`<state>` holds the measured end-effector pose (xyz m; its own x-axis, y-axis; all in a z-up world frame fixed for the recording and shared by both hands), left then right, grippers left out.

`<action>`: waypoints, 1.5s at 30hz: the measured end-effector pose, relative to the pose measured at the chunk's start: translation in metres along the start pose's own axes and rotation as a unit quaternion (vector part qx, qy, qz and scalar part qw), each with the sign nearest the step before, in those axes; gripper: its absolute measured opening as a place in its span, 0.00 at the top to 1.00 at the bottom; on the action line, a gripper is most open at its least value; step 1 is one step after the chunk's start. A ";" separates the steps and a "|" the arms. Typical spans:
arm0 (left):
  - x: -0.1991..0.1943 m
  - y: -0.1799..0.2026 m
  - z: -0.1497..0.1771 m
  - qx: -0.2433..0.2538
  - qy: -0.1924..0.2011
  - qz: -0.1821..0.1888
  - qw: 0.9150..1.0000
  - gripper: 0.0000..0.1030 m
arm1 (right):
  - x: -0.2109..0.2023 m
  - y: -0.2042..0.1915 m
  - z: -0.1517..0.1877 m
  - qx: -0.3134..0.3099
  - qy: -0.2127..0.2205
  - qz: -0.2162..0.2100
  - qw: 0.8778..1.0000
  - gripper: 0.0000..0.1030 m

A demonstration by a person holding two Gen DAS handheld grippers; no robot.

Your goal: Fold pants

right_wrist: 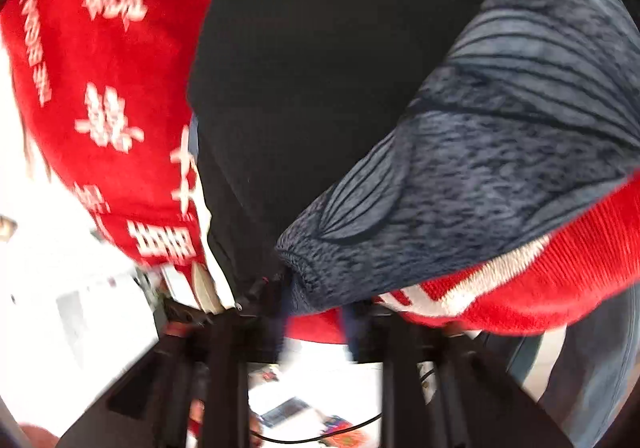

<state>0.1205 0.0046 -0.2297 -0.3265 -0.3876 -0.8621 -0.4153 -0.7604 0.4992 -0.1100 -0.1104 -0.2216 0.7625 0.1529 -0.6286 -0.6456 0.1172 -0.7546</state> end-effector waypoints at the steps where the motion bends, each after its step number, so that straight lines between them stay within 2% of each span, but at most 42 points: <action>1: -0.007 0.008 -0.002 0.010 0.002 -0.004 1.000 0.82 | -0.004 -0.016 -0.001 -0.028 0.002 0.015 0.999 0.90; 3: -0.022 0.022 -0.009 0.023 0.011 -0.002 1.000 0.82 | -0.011 -0.054 -0.004 -0.100 0.000 0.046 0.994 0.91; 5: -0.036 0.039 -0.019 0.031 0.019 0.007 0.999 0.82 | -0.017 -0.090 -0.016 -0.149 -0.008 0.056 0.987 0.91; 8: -0.054 0.062 -0.043 0.044 0.034 0.019 0.998 0.82 | -0.018 -0.132 -0.050 -0.188 -0.028 0.060 0.980 0.91; 11: -0.064 0.089 -0.080 0.059 0.065 0.027 0.996 0.82 | -0.010 -0.160 -0.091 -0.208 -0.053 0.065 0.975 0.90; 15: -0.051 0.118 -0.149 0.064 0.097 0.018 0.993 0.82 | 0.017 -0.180 -0.151 -0.203 -0.082 0.066 0.974 0.90; 19: -0.010 0.119 -0.208 0.054 0.109 -0.016 0.992 0.82 | 0.061 -0.189 -0.205 -0.203 -0.116 0.081 0.969 0.89; 23: 0.025 0.102 -0.236 0.039 0.097 -0.055 0.993 0.74 | 0.100 -0.180 -0.245 -0.209 -0.136 0.107 0.962 0.87; 25: 0.030 0.099 -0.243 0.021 0.086 -0.054 0.995 0.74 | 0.115 -0.174 -0.256 -0.208 -0.142 0.116 0.961 0.87; 28: 0.010 0.105 -0.239 0.025 0.092 -0.057 0.994 0.74 | 0.121 -0.173 -0.262 -0.202 -0.155 0.116 0.960 0.85; 29: 0.002 0.109 -0.235 0.038 0.102 -0.074 0.991 0.65 | 0.120 -0.175 -0.260 -0.202 -0.166 0.112 0.959 0.81; 30: -0.006 0.114 -0.231 0.056 0.114 -0.106 0.986 0.53 | 0.118 -0.180 -0.258 -0.208 -0.173 0.105 0.957 0.70; 31: -0.013 0.117 -0.227 0.070 0.131 -0.139 0.979 0.32 | 0.116 -0.184 -0.257 -0.217 -0.177 0.101 0.955 0.61; 32: -0.020 0.122 -0.223 0.086 0.153 -0.167 0.970 0.29 | 0.111 -0.193 -0.253 -0.235 -0.180 0.095 0.950 0.40; 33: -0.022 0.128 -0.217 0.105 0.160 -0.180 0.965 0.29 | 0.106 -0.202 -0.248 -0.251 -0.182 0.089 0.947 0.28; 35: -0.015 0.133 -0.209 0.117 0.141 -0.186 0.965 0.29 | 0.093 -0.217 -0.236 -0.288 -0.170 0.099 0.937 0.24; 38: 0.014 0.146 -0.187 0.133 0.102 -0.199 0.966 0.29 | 0.069 -0.220 -0.220 -0.326 -0.147 0.139 0.923 0.24; 41: 0.042 0.174 -0.150 0.162 0.071 -0.202 0.963 0.29 | 0.036 -0.205 -0.207 -0.333 -0.118 0.171 0.920 0.24; 43: 0.058 0.193 -0.123 0.178 0.050 -0.192 0.964 0.29 | 0.010 -0.191 -0.200 -0.326 -0.099 0.178 0.923 0.24; 45: 0.070 0.213 -0.098 0.196 0.029 -0.179 0.964 0.29 | -0.018 -0.176 -0.191 -0.301 -0.082 0.163 0.936 0.25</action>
<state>0.0927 -0.2355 -0.1922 -0.0596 -0.1744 -0.9829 -0.7846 -0.6005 0.1541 -0.0023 -0.3214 -0.1130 0.4808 0.2396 -0.8435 -0.6644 -0.5282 -0.5288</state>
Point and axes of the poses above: each gripper's, at about its wrist camera, not at the fingertips, and x roughly the way its jaws point, y to its right, z to its underside, the point moved 4 cm from there along x, roughly the way its jaws point
